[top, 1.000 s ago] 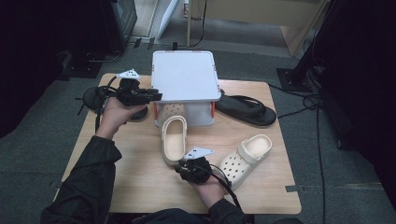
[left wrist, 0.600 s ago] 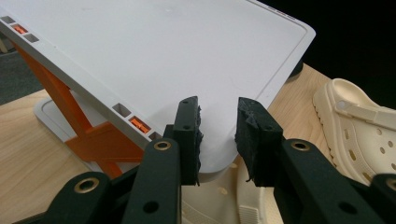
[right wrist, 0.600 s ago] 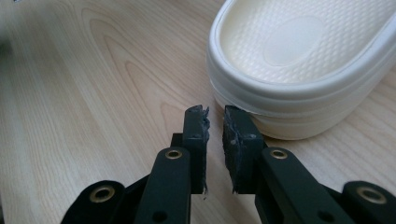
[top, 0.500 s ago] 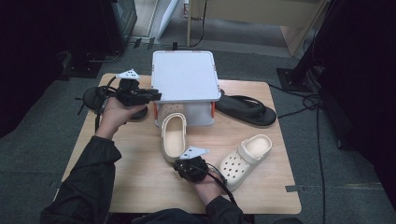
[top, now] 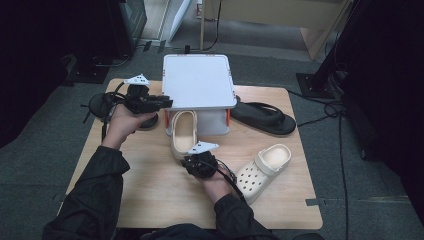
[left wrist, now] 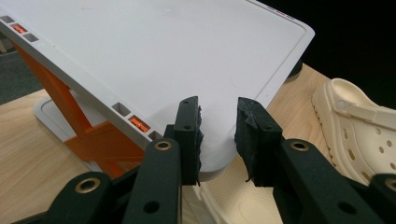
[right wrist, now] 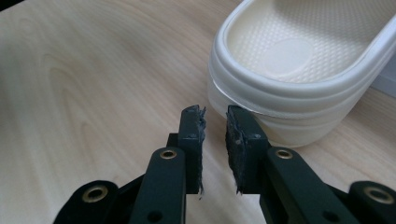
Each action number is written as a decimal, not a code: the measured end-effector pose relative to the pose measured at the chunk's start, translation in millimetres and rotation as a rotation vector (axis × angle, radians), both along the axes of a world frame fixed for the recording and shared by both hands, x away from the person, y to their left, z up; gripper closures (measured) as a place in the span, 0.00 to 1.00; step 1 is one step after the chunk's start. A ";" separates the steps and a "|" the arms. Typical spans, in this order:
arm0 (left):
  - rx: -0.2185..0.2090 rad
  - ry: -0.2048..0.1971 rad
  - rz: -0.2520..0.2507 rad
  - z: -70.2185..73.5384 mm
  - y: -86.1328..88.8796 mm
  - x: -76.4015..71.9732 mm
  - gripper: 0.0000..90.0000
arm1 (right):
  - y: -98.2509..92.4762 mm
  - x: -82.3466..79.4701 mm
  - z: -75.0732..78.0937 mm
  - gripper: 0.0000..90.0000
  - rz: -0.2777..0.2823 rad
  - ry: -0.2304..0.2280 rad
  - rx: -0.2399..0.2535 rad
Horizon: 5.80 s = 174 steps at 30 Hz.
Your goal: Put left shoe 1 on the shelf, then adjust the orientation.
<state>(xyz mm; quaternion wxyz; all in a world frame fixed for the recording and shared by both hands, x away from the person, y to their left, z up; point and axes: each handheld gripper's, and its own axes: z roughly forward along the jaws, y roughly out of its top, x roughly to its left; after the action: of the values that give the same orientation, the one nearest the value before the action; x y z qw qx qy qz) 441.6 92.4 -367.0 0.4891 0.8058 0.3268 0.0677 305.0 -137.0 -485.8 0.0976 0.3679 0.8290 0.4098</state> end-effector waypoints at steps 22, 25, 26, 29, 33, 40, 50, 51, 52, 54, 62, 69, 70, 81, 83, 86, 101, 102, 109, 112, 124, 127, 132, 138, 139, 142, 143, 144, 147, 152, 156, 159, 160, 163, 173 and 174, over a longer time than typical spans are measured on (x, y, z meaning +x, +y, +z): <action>-0.004 0.014 -0.002 0.4 0.3 0.7 0.80 | 13.5 63.3 -2.7 0.75 -0.074 -0.003 0.015; -0.004 0.015 -0.003 0.4 0.5 0.4 0.80 | 16.8 69.0 -1.8 0.75 -0.069 -0.003 0.022; -0.004 0.014 -0.004 0.4 0.5 0.4 0.80 | 18.2 71.0 -1.9 0.74 -0.064 -0.004 0.022; -0.005 0.012 -0.005 0.1 0.8 0.2 0.80 | 22.1 75.9 -4.1 0.71 -0.057 0.006 0.016; 0.008 0.003 -0.006 1.5 0.0 -1.7 0.78 | 20.2 73.1 2.1 0.73 -0.043 0.036 0.071; -0.037 0.041 -0.010 0.5 1.2 -1.2 0.70 | 8.6 52.0 27.9 0.71 0.005 0.025 0.079; -0.042 0.046 -0.015 0.4 0.1 -2.5 0.66 | -23.4 30.9 55.3 0.67 0.024 0.004 0.088; -0.040 0.042 -0.016 0.3 0.0 -2.5 0.66 | -27.0 29.8 57.7 0.67 0.028 -0.009 0.077; -0.041 0.042 -0.015 0.3 -0.1 -2.6 0.65 | -30.9 28.4 60.1 0.67 0.029 -0.015 0.069; -0.042 0.041 -0.017 0.1 -0.1 -2.5 0.65 | -40.1 27.0 63.8 0.67 0.027 -0.016 0.066; -0.049 0.040 -0.017 -0.4 -0.4 -2.7 0.63 | -81.1 21.0 73.8 0.67 0.018 -0.003 0.074; -0.051 0.046 -0.014 0.0 -1.2 -3.5 0.60 | -114.3 18.4 74.1 0.67 -0.030 -0.007 0.091; -0.052 0.047 -0.013 0.0 -1.4 -3.6 0.60 | -118.7 17.9 73.5 0.67 -0.036 -0.007 0.090; -0.043 0.024 -0.021 -0.9 -1.8 -6.0 0.59 | -167.9 7.3 68.0 0.65 -0.120 -0.032 0.048; -0.038 0.018 -0.023 -0.8 -1.9 -6.2 0.59 | -171.6 5.5 68.9 0.65 -0.129 -0.038 0.047; -0.034 0.011 -0.029 -1.0 -1.4 -6.4 0.60 | -181.2 -0.5 71.3 0.64 -0.151 -0.041 0.044; -0.043 0.014 -0.032 -1.6 -0.8 -5.1 0.59 | -215.3 -31.3 58.8 0.57 -0.237 -0.020 0.006; -0.046 0.014 -0.034 -1.9 -0.5 -4.7 0.60 | -217.0 -32.6 57.1 0.57 -0.240 -0.019 0.004; -0.053 0.015 -0.038 -2.4 0.1 -4.0 0.60 | -224.3 -34.6 47.1 0.54 -0.259 0.017 0.013; -0.051 0.013 -0.039 -2.5 0.1 -4.1 0.60 | -224.1 -33.5 44.6 0.53 -0.255 0.035 0.022; -0.048 0.006 -0.036 -2.6 -0.3 -4.2 0.59 | -224.7 -29.3 34.5 0.65 -0.260 0.196 0.097; -0.049 0.005 -0.036 -2.8 -0.3 -4.1 0.60 | -222.4 -28.3 37.2 0.70 -0.270 0.222 0.094; -0.049 0.004 -0.038 -2.9 -0.1 -4.0 0.59 | -221.0 -22.4 41.3 0.82 -0.278 0.307 0.168; -0.050 0.000 -0.034 -3.1 -0.4 -3.9 0.60 | -200.2 -14.1 50.8 0.83 -0.270 0.279 0.240; -0.049 0.000 -0.034 -3.1 -0.4 -3.9 0.60 | -194.8 -11.4 52.3 0.83 -0.261 0.270 0.251; -0.045 -0.004 -0.034 -3.0 -0.7 -4.3 0.60 | -176.1 -3.5 55.1 0.82 -0.239 0.255 0.271; -0.043 -0.005 -0.035 -3.0 -0.5 -4.3 0.60 | -169.7 -1.5 55.1 0.82 -0.236 0.252 0.275; -0.044 -0.005 -0.036 -3.1 -0.4 -4.2 0.60 | -163.5 0.8 54.4 0.82 -0.230 0.249 0.275; -0.045 -0.007 -0.038 -3.4 -0.1 -4.2 0.59 | -146.8 7.1 50.1 0.81 -0.228 0.245 0.270; -0.045 -0.010 -0.040 -3.5 -0.1 -4.2 0.60 | -127.9 14.0 40.4 0.80 -0.224 0.249 0.249; -0.044 -0.013 -0.039 -3.6 -0.3 -4.4 0.60 | -124.0 18.3 35.6 0.77 -0.227 0.227 0.228; -0.043 -0.013 -0.039 -3.6 -0.3 -4.5 0.59 | -120.3 19.3 33.9 0.71 -0.208 0.187 0.203; -0.043 -0.013 -0.039 -3.6 -0.3 -4.5 0.60 | -118.6 18.9 33.9 0.67 -0.200 0.166 0.188; -0.043 -0.013 -0.039 -3.6 -0.4 -4.6 0.59 | -115.3 16.2 36.3 0.59 -0.192 0.113 0.149; -0.040 -0.016 -0.041 -3.5 -0.5 -4.9 0.59 | -137.3 -19.8 59.1 0.60 -0.166 -0.022 0.125; -0.039 -0.017 -0.040 -3.5 -0.5 -4.9 0.59 | -140.2 -24.5 59.3 0.62 -0.162 -0.022 0.122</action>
<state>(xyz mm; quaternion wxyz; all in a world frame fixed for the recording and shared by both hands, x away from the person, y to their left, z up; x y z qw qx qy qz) 436.7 91.9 -370.5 0.5088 0.8019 0.3077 0.0582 280.5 -277.2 -426.5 0.1166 0.4343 0.7690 0.4544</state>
